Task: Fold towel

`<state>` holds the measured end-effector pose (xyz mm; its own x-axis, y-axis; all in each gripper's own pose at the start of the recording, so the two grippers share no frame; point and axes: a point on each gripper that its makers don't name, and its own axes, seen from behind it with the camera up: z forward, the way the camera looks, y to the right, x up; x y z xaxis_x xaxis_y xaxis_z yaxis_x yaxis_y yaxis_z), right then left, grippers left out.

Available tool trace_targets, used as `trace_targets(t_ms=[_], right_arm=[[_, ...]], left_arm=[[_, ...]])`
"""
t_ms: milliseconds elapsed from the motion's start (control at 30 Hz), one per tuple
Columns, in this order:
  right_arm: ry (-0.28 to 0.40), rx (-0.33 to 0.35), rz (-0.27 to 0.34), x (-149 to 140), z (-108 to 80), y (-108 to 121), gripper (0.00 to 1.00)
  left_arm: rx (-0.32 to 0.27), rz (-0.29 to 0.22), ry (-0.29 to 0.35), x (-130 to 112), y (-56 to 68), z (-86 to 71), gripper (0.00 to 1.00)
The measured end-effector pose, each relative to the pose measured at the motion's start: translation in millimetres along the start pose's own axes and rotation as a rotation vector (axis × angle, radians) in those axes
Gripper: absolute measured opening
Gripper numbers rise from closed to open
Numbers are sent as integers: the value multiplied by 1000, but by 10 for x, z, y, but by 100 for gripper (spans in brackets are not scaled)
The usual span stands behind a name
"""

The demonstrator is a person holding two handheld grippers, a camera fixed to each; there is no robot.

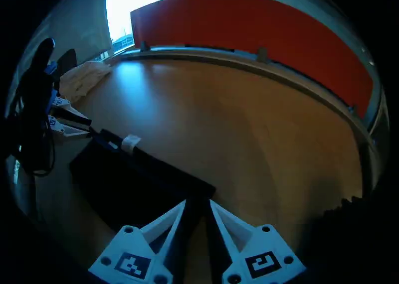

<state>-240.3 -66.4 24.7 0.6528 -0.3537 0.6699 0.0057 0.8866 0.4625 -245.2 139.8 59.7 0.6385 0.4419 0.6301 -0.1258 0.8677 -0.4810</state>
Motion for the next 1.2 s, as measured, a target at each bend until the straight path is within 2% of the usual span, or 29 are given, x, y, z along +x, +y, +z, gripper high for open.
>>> trace_targets(t_ms=[67, 133, 200, 267, 333, 433, 633, 900, 1200], right_arm=[[6, 0, -2, 37, -9, 5, 30], [11, -4, -3, 64, -24, 16, 40], [17, -9, -4, 82, -42, 27, 56], [23, -13, -6, 86, -61, 30, 73], [26, -14, -5, 82, -82, 23, 85], [30, -12, -1, 67, -118, 1, 94], [39, -12, 6, 37, -190, -42, 95], [42, -15, 16, -26, -280, -109, 95], [48, -10, 28, -122, -412, -211, 95]], left_arm=[[-7, -1, 6, 31, 8, -17, 48], [-16, -5, 12, 58, 23, -41, 54], [-26, -11, 18, 78, 41, -65, 77], [-38, -17, 19, 80, 62, -84, 87], [-46, -25, 18, 75, 74, -101, 96], [-54, -42, 19, 59, 85, -128, 96], [-60, -81, 27, 33, 75, -197, 96], [-43, -91, 27, -53, 41, -318, 96], [-34, -118, 23, -242, 90, -488, 96]])
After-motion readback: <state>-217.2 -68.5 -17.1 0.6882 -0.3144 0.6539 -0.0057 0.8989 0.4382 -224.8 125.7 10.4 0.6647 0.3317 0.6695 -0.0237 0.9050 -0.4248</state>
